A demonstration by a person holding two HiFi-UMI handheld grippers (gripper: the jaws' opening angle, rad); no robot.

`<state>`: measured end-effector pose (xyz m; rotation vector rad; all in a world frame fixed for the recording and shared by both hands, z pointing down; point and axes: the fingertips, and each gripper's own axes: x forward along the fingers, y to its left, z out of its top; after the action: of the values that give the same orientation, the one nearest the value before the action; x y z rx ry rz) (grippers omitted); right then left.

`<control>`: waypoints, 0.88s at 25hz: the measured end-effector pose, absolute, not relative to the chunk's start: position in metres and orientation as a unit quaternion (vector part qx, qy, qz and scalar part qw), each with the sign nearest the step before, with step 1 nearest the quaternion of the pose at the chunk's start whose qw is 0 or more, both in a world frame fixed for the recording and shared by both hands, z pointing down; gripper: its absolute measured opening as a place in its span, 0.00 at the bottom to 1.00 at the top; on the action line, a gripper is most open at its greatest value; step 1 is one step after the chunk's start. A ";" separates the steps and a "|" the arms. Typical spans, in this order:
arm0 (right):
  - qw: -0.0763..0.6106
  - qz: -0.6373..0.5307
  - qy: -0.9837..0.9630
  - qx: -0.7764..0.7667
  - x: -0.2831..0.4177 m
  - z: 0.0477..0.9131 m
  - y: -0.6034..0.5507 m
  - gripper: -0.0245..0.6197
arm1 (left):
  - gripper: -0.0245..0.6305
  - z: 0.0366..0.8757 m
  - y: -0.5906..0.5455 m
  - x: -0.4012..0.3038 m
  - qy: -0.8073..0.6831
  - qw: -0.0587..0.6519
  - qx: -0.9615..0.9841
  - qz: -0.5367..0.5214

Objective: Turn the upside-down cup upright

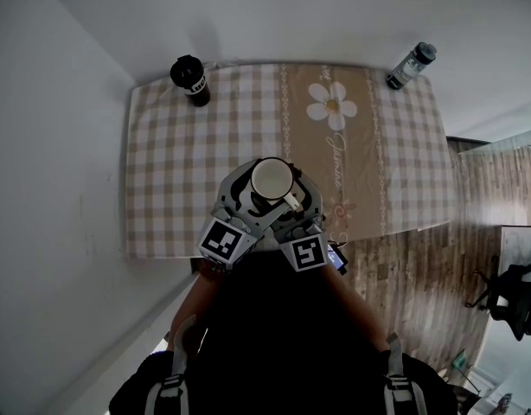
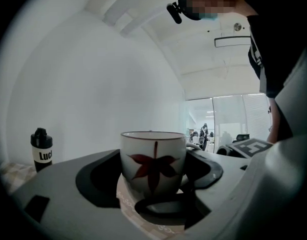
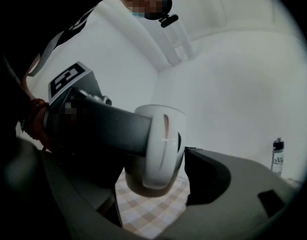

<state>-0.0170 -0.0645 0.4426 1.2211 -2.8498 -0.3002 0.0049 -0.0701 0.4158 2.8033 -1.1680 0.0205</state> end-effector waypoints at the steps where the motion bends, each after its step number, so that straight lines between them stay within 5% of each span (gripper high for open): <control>1: 0.002 -0.089 -0.914 0.396 -0.017 0.440 -0.065 0.63 | 0.64 0.417 -0.069 0.006 -0.385 0.057 0.921 0.004; 22: 0.043 -0.095 -0.927 0.359 -0.009 0.462 -0.056 0.62 | 0.65 0.422 -0.038 -0.018 -0.298 0.046 0.953 0.004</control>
<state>-0.0090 -0.0564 0.4617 1.0993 -2.8364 -0.2915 -0.0183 -0.0379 0.4218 2.9098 -0.9098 0.0113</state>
